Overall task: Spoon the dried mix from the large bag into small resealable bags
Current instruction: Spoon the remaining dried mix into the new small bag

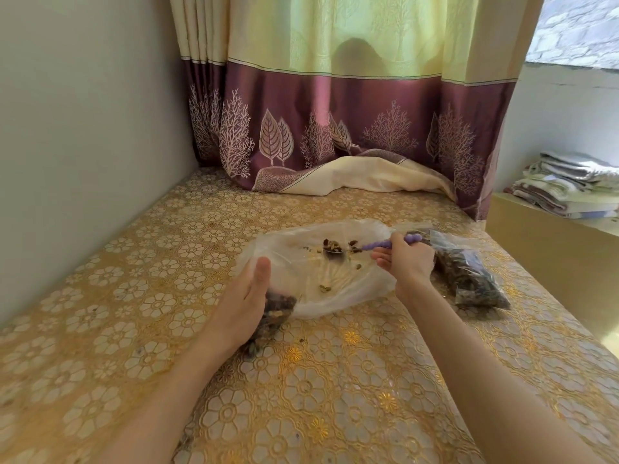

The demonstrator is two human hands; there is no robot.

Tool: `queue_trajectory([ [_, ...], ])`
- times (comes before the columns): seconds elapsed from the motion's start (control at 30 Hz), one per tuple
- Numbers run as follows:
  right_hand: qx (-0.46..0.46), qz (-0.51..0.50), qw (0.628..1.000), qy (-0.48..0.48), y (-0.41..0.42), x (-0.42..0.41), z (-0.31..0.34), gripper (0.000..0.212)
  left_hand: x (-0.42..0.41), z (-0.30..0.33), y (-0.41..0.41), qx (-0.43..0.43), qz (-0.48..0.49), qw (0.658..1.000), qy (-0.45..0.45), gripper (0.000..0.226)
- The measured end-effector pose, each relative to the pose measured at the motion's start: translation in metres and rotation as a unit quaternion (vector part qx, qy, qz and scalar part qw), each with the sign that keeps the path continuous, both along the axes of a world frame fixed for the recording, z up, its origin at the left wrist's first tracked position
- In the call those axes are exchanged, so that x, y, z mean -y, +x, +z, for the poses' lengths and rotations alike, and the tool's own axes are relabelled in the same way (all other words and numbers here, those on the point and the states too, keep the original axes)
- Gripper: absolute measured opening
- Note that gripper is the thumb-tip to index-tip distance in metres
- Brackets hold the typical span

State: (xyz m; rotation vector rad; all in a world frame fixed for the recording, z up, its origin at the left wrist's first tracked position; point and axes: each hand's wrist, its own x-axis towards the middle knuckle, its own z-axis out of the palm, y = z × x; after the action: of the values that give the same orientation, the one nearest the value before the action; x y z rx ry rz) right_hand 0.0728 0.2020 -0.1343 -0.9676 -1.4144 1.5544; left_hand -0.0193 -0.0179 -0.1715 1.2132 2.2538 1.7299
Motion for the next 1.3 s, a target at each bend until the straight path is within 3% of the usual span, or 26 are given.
queue_trajectory([
  [0.6, -0.109, 0.103, 0.976, -0.158, 0.0, 0.003, -0.001, 0.023, -0.001, 0.0, -0.002, 0.048, 0.021, 0.998, 0.017, 0.088],
  [0.93, -0.102, 0.124, 0.984, -0.07, 0.027, 0.009, 0.024, 0.023, -0.001, 0.001, 0.0, 0.042, 0.024, 0.998, 0.039, 0.084],
  [1.17, -0.121, 0.226, 0.967, -0.01, 0.039, 0.038, 0.059, 0.029, 0.001, 0.007, 0.005, 0.056, 0.025, 0.998, 0.031, 0.086],
  [1.3, -0.1, 0.289, 0.95, 0.07, 0.042, 0.055, 0.068, 0.023, 0.001, 0.008, 0.006, 0.068, 0.019, 0.997, 0.022, 0.088],
])
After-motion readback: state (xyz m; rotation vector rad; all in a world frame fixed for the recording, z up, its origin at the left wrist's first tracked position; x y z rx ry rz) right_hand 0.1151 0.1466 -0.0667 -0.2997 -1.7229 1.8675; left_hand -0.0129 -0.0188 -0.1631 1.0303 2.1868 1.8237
